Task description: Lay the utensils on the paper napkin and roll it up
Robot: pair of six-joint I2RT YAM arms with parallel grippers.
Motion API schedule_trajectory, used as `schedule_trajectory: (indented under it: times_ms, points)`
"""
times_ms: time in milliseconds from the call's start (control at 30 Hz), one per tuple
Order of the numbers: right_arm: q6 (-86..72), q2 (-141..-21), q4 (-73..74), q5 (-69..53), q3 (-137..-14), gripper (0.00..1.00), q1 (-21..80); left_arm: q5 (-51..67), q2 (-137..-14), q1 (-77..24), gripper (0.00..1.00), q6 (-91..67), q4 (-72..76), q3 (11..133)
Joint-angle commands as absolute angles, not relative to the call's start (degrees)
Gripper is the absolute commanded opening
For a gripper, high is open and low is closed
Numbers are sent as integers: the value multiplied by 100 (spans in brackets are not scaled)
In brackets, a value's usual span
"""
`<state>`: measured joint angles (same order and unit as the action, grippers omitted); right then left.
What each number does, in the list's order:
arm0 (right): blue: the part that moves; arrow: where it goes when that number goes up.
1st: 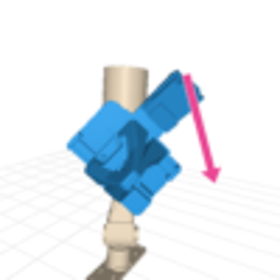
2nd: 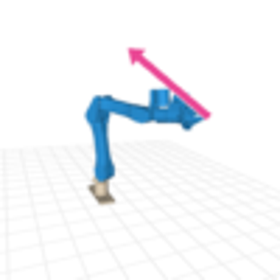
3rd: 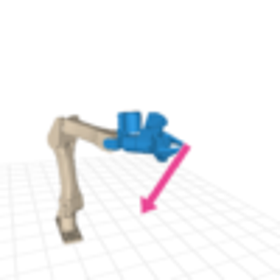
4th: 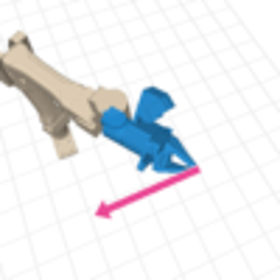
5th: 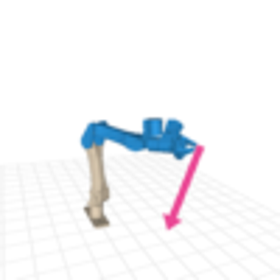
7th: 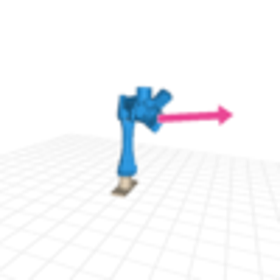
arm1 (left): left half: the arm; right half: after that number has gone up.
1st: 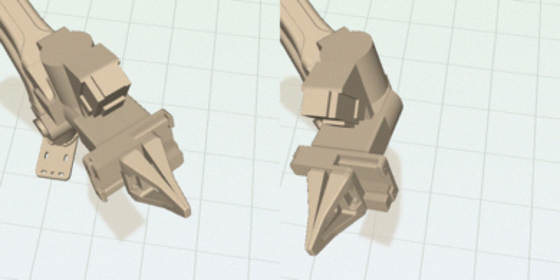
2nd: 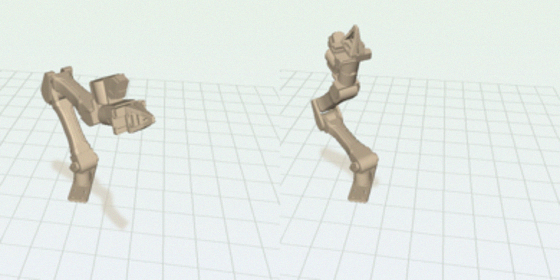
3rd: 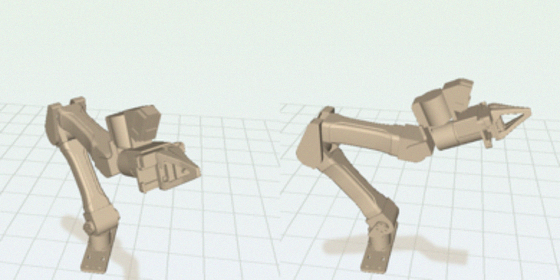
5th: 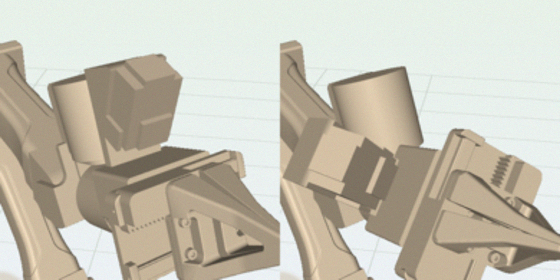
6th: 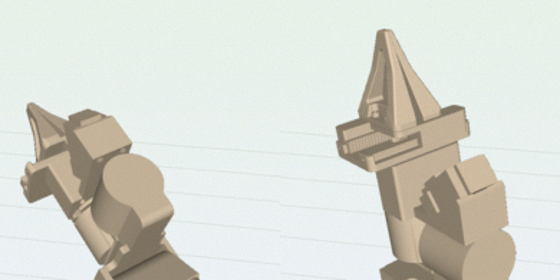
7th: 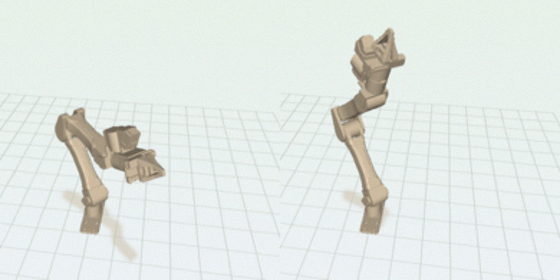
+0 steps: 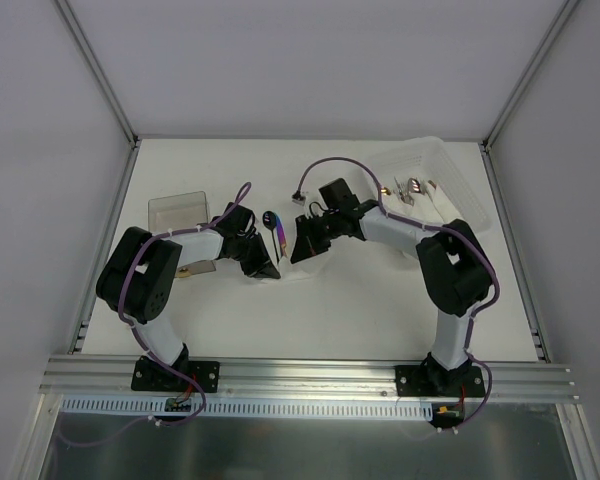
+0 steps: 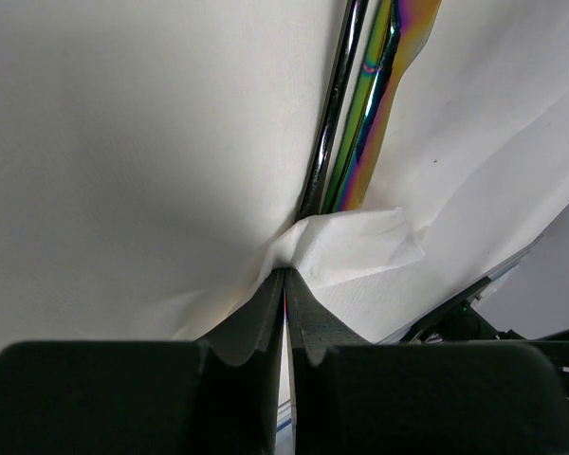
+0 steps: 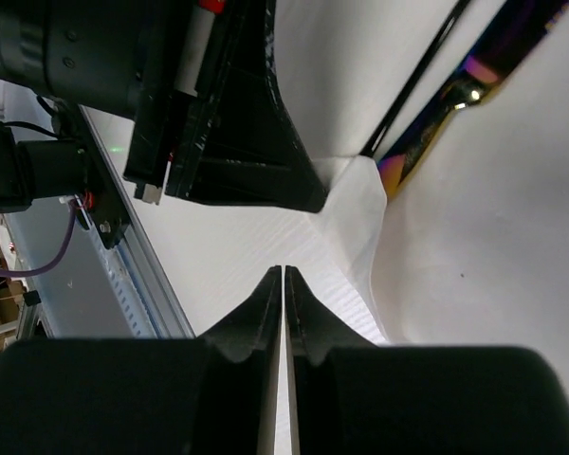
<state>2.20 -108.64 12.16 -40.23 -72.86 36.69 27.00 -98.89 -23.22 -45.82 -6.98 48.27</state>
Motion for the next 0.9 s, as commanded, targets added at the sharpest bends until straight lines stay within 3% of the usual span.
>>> schedule_trajectory:
  times_ms: [0,567,867]
  points:
    - [97,-10959,686,-4456,-7330,6,3674,2496,-10011,-2320,5,-4395,-905,4878]
    - [404,-11680,1379,-2937,-7734,5,3902,2461,-9985,-2320,8,-4280,-1046,5010]
    - [89,-11847,1749,-2364,-7822,4,3937,2119,-9256,-2320,21,-3973,-1466,5238]
